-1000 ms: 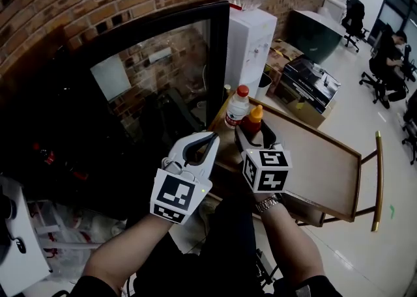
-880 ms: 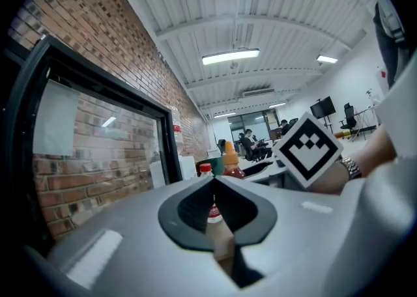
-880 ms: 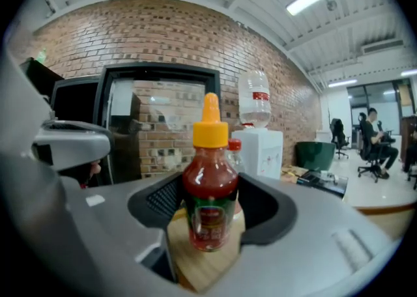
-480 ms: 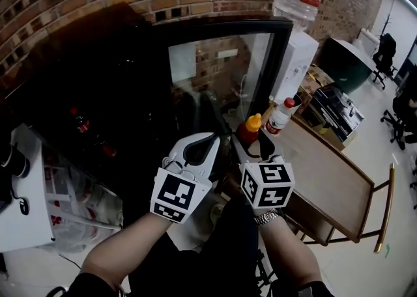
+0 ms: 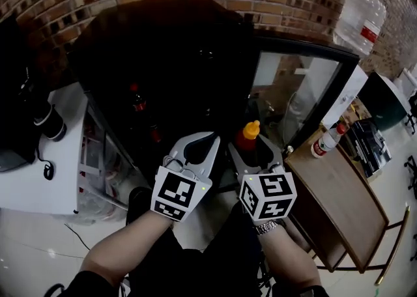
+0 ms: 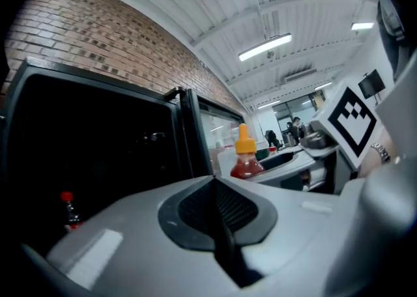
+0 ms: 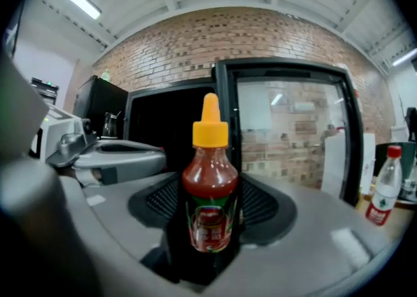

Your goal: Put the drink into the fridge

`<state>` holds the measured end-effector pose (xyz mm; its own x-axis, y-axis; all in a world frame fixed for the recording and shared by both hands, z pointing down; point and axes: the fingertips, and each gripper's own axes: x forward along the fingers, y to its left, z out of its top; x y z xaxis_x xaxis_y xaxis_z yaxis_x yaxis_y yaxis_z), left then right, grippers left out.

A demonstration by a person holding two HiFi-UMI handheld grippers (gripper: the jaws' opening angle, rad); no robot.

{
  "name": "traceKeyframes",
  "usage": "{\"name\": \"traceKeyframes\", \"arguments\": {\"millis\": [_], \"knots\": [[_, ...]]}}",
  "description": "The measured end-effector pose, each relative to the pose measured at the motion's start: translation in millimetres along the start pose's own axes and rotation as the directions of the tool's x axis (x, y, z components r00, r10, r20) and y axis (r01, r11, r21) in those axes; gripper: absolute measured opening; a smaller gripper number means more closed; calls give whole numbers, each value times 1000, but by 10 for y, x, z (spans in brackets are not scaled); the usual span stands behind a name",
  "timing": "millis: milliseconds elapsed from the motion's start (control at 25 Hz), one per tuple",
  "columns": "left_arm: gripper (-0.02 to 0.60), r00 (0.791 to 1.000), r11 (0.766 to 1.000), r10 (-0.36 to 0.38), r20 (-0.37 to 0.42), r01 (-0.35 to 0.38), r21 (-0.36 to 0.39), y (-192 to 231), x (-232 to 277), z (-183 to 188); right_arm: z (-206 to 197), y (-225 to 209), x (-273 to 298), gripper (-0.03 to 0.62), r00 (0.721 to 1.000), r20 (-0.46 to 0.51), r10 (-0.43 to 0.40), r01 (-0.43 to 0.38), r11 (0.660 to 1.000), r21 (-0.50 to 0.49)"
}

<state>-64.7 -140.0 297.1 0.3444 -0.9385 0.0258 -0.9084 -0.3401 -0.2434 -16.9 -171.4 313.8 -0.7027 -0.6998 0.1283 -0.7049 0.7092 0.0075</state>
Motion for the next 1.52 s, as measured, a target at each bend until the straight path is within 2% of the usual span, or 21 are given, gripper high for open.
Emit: {"name": "traceKeyframes", "arguments": {"millis": [240,560,1040,1520], "knots": [[5,992,993,121,-34,-121,-12,613,-418,-219,-3,699,494,267,990,-9,140,-140,990,-20],[5,974,976,213,-74,-216,-30,1234,-720,-478,-13,1234,1191,267,970,-37,241,-243,969,-36],[5,968,971,234,-90,-237,-28,1730,-663,-622,3,1498,2057,267,953,-64,295,-298,953,-50],[5,965,968,246,-88,-250,-28,1951,-523,-668,-69,1491,2634,267,946,-111,306,-315,946,-77]]}}
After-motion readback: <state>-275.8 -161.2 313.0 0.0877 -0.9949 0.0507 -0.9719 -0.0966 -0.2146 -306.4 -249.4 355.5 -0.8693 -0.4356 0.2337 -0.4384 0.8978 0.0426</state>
